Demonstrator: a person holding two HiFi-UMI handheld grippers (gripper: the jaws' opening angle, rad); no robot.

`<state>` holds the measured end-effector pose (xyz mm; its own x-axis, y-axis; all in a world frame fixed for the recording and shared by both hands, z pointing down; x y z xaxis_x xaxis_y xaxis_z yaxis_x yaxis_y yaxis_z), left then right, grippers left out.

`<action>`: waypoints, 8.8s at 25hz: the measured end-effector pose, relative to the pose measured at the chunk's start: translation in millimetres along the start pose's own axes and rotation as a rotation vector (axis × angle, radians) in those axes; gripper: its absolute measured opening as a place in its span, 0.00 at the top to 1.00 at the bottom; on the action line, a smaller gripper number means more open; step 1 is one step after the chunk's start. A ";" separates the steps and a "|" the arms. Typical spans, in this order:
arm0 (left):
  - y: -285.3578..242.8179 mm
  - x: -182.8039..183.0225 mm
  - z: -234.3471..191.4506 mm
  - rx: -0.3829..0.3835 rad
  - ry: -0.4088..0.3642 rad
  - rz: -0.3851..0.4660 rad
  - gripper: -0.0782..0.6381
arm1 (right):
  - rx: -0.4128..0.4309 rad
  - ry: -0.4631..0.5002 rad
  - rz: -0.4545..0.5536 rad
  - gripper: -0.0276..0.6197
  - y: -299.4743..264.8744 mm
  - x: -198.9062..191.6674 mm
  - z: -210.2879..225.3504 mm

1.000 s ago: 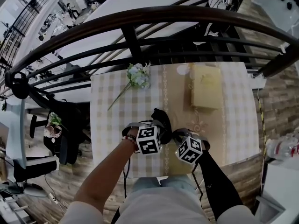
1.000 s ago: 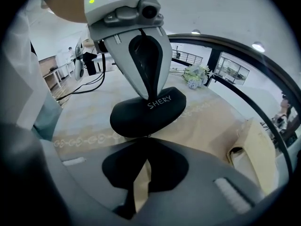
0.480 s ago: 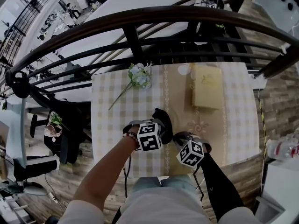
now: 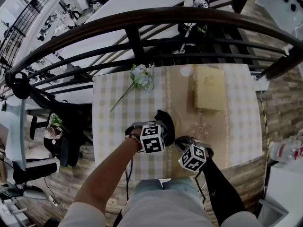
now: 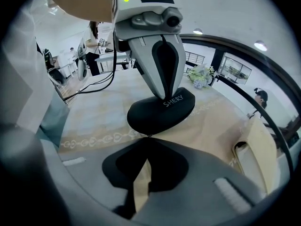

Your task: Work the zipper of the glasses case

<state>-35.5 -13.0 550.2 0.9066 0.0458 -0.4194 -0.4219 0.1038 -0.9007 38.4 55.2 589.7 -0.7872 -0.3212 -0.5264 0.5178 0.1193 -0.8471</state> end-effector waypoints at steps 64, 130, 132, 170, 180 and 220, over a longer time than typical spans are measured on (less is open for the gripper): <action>29.5 -3.5 16.0 -0.134 -0.183 -0.112 0.72 | -0.096 -0.102 -0.001 0.91 9.8 2.5 38.3; 7.8 1.9 20.5 -0.025 0.104 -0.021 0.88 | -0.124 -0.374 0.072 0.87 -0.2 -3.6 -18.8; 8.3 1.6 20.8 -0.026 0.102 -0.023 0.88 | -0.136 -0.431 0.080 0.80 0.8 -6.5 -12.6; 8.1 2.3 23.0 0.013 0.149 -0.032 0.88 | -0.240 -0.546 -0.120 0.91 -8.2 12.3 -23.3; 13.2 -1.1 19.7 -0.022 0.171 0.025 0.88 | -0.246 -0.594 -0.038 0.89 -6.2 2.8 -19.7; 344.7 -6.6 -32.2 1.022 0.505 0.843 0.88 | -0.726 -0.228 0.865 0.65 246.1 203.8 -1.7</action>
<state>-186.9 -9.5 238.9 0.1976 0.1215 -0.9727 -0.4432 0.8961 0.0219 4.8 20.7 273.8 -0.1457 -0.0217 -0.9891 0.4819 0.8716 -0.0901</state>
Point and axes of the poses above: the fingertips, and each gripper's own axes: y backward along the fingers, z to its right, x out of its top, the point moved 6 cm from there along y, backward along the fingers, and after that the axes turned 8 degrees about x, right-handed, at the moved point
